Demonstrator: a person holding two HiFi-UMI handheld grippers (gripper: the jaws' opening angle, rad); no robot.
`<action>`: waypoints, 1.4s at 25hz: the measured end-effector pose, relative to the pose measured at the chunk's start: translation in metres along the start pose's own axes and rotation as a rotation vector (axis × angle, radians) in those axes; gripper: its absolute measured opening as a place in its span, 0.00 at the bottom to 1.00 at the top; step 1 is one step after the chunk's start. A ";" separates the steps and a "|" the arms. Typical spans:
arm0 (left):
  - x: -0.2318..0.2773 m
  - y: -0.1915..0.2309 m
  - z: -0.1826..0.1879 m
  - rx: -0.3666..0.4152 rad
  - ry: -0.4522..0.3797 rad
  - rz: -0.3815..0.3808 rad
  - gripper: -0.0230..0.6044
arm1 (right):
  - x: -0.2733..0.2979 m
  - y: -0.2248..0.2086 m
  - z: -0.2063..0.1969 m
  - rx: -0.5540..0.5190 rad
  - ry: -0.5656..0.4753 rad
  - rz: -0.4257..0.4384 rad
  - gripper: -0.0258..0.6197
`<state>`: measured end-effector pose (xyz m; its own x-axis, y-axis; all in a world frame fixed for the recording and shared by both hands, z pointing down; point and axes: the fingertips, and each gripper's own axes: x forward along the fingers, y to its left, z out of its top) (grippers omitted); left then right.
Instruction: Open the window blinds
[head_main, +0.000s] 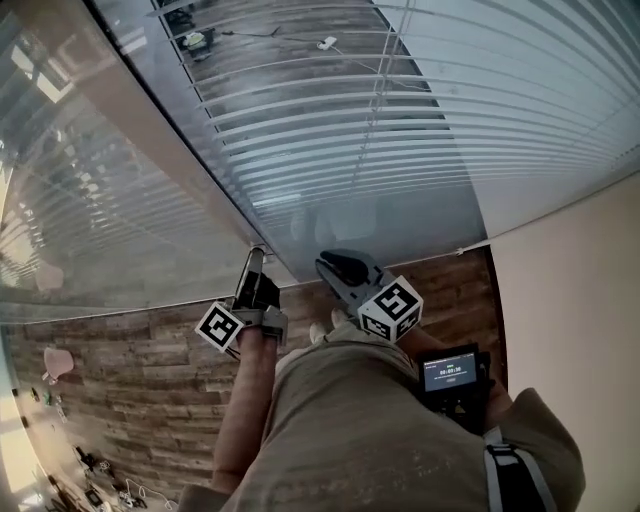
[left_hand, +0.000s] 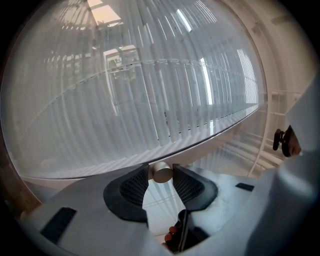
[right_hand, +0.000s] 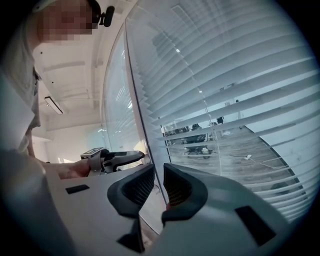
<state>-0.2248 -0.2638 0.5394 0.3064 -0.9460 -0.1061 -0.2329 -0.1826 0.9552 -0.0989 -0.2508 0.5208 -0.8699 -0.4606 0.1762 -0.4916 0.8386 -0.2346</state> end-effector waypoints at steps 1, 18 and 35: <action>0.001 -0.001 0.001 0.001 0.009 0.001 0.29 | 0.002 0.002 0.000 0.003 -0.001 -0.003 0.12; -0.010 0.006 -0.017 0.003 -0.026 0.023 0.28 | -0.014 -0.016 -0.016 0.074 0.003 0.015 0.12; -0.005 0.014 -0.013 0.396 0.042 0.186 0.29 | 0.008 0.005 -0.024 0.077 0.046 0.047 0.12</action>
<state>-0.2179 -0.2586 0.5566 0.2611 -0.9622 0.0770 -0.6209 -0.1064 0.7767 -0.1073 -0.2435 0.5442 -0.8905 -0.4056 0.2063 -0.4529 0.8335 -0.3164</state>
